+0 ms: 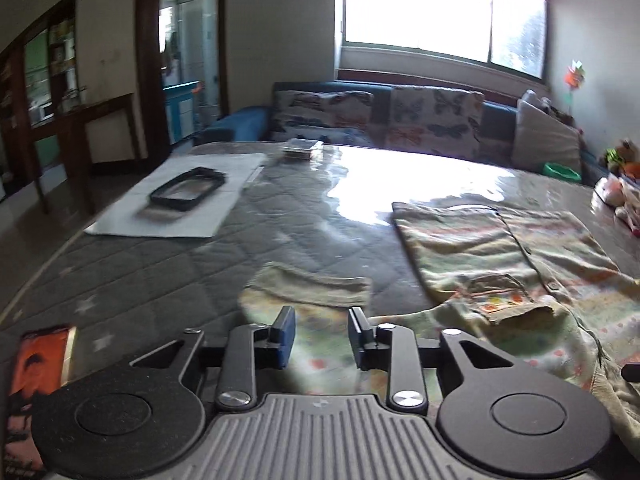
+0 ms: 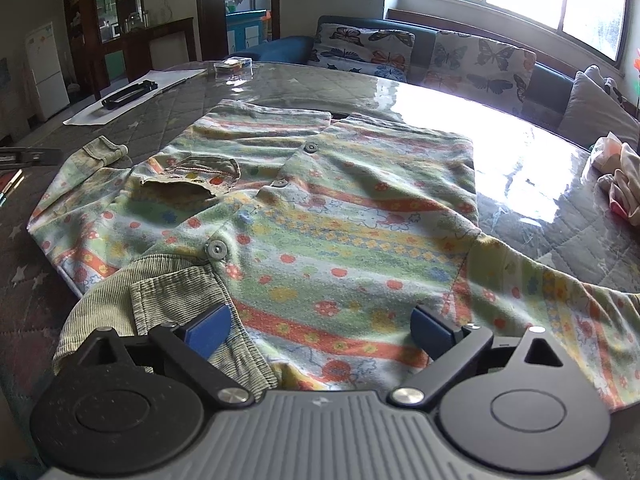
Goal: Fold clothes
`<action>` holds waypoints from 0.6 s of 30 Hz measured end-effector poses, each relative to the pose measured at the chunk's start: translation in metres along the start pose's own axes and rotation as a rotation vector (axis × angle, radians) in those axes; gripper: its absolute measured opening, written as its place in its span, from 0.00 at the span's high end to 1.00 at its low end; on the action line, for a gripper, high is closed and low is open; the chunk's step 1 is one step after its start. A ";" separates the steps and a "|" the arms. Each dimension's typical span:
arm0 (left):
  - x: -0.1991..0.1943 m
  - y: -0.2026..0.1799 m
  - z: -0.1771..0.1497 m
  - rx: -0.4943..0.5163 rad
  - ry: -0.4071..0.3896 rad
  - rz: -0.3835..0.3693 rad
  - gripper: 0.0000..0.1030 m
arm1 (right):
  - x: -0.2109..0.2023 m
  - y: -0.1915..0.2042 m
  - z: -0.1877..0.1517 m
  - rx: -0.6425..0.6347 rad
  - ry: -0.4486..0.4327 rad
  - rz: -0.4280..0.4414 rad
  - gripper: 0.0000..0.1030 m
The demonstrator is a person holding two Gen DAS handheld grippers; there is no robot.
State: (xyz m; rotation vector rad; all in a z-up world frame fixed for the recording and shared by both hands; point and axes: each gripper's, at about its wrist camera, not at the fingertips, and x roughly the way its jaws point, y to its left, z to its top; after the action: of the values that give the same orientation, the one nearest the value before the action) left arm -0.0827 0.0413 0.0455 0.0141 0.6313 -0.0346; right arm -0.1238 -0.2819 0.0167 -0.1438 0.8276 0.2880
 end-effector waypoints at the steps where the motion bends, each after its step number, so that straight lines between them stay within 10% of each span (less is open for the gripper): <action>1: 0.008 -0.006 0.002 0.013 0.010 -0.005 0.58 | 0.000 0.000 0.000 -0.001 0.000 -0.002 0.04; 9: 0.059 -0.021 0.002 0.061 0.071 0.013 0.59 | 0.001 -0.001 -0.001 0.008 0.001 -0.005 0.01; 13: 0.056 -0.006 0.004 0.007 0.060 0.033 0.90 | 0.002 -0.001 0.000 0.008 0.003 -0.005 0.00; 18: 0.023 0.034 0.001 -0.104 -0.011 0.132 0.95 | 0.002 0.000 0.000 0.002 0.001 -0.008 0.00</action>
State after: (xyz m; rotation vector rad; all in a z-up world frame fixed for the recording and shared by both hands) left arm -0.0623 0.0747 0.0333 -0.0453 0.6191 0.1258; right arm -0.1228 -0.2819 0.0156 -0.1460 0.8285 0.2794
